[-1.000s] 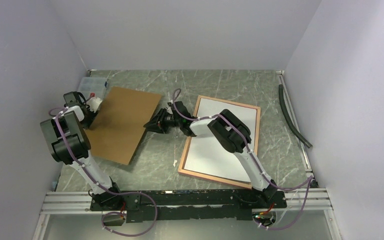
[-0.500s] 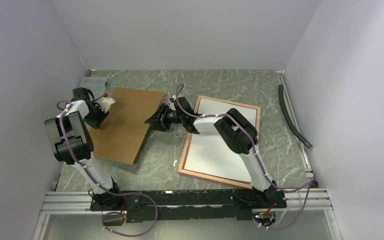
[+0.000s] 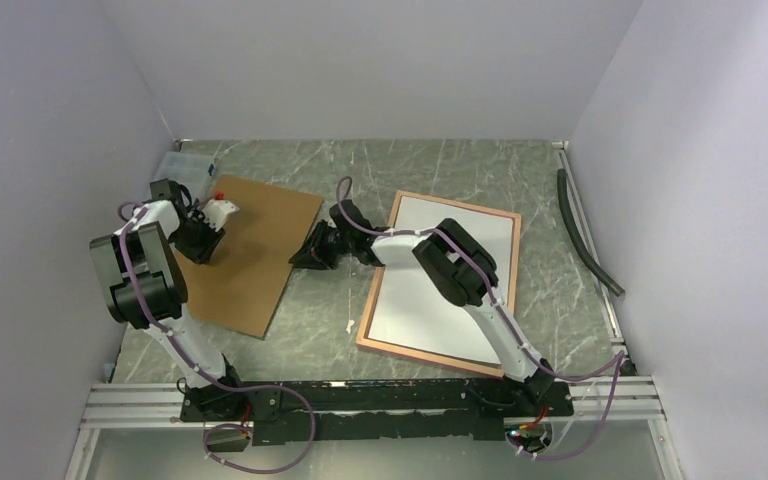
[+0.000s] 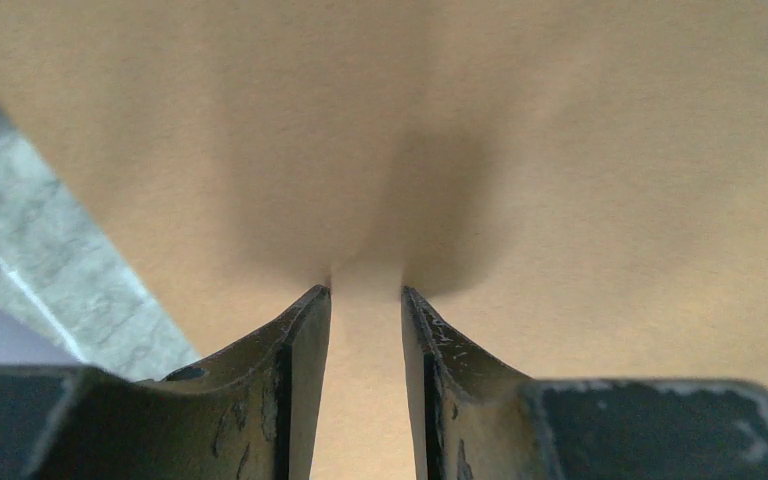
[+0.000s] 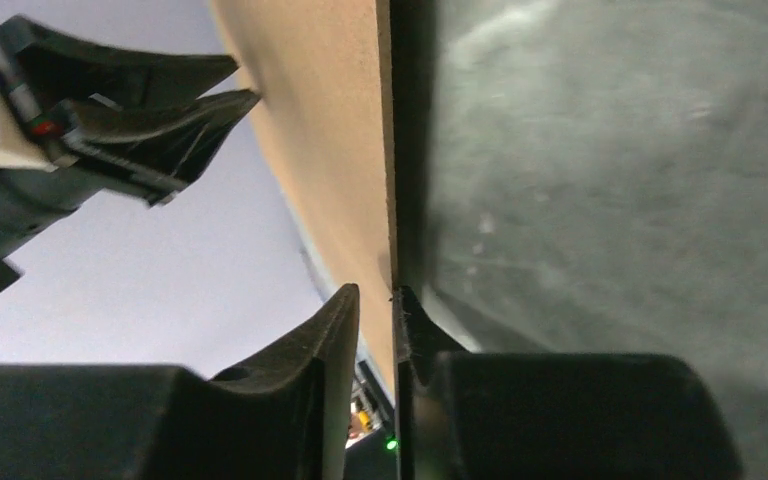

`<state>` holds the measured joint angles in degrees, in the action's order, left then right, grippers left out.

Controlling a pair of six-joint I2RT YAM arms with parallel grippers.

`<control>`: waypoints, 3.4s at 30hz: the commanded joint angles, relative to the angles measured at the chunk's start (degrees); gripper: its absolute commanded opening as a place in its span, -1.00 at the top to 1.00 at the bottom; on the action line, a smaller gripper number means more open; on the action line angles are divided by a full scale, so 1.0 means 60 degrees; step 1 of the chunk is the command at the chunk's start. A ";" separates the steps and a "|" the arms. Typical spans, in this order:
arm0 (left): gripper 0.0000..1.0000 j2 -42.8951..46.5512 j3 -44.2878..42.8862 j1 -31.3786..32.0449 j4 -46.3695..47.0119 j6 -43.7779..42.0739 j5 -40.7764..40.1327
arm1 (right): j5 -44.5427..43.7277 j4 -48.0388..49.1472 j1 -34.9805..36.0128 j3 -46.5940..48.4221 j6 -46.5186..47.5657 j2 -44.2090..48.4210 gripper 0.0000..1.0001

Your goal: Put the photo into the frame

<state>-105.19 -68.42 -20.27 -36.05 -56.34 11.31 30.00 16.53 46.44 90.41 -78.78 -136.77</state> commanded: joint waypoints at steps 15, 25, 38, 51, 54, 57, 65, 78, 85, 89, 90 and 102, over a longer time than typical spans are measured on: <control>-0.28 0.0430 -0.2529 -0.1125 -0.3426 0.0844 0.1345 | -0.1696 0.2517 0.0037 -0.1986 -0.0125 0.2227 1.00; -0.19 -0.0769 -0.1809 -0.2210 0.1043 0.1568 -0.0892 | -0.1917 0.1438 -0.0079 -0.2463 0.0372 0.2784 0.95; -0.13 -0.0872 -0.0079 -0.1119 0.3155 0.1728 -0.1119 | -0.2162 0.0240 -0.0078 -0.1911 0.1084 0.2500 0.20; -0.04 -0.0458 0.0727 0.0440 -0.0355 0.1096 0.0557 | -0.4923 -0.5543 -0.0008 0.0212 0.2519 0.2352 -0.36; -0.01 -0.0535 0.0676 0.0485 -0.0286 0.1185 0.0291 | -0.6069 -0.6593 0.0051 0.0423 0.2677 0.2536 -0.42; 0.00 -0.0667 0.0634 0.0493 -0.0217 0.1250 0.0065 | -0.7018 -0.7832 0.0222 0.0987 0.2959 0.2473 -0.56; 0.02 -0.0819 0.0574 0.0577 -0.0058 0.1580 0.0141 | -0.7178 -0.9795 0.0528 0.2749 0.3126 0.1071 -0.81; 0.15 -0.1467 0.0550 0.1264 0.0086 0.1857 0.0149 | -0.6244 -0.9788 0.0815 0.4669 0.2012 -0.0579 -0.85; 0.15 -0.1402 0.0554 0.1703 -0.0246 0.1803 0.0341 | -0.4412 -0.3739 0.0652 0.0930 0.1624 0.1918 -0.83; 0.16 -0.1429 0.0504 0.1791 -0.0499 0.1758 0.0505 | -0.3206 -0.0010 0.0458 -0.1035 0.1406 0.3009 -0.78; 0.16 -0.1437 0.0474 0.1801 -0.0572 0.1747 0.0550 | -0.2972 0.0817 0.0414 -0.1374 0.1334 0.3232 -0.77; 0.19 -0.1515 -0.0122 0.1811 -0.1610 0.1626 0.1208 | -0.0653 0.8975 0.0147 -0.3464 -0.0625 0.3329 -0.63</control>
<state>-109.32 -71.77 -12.95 -32.27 -49.84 0.30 11.77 36.18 42.68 67.40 -74.46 -119.39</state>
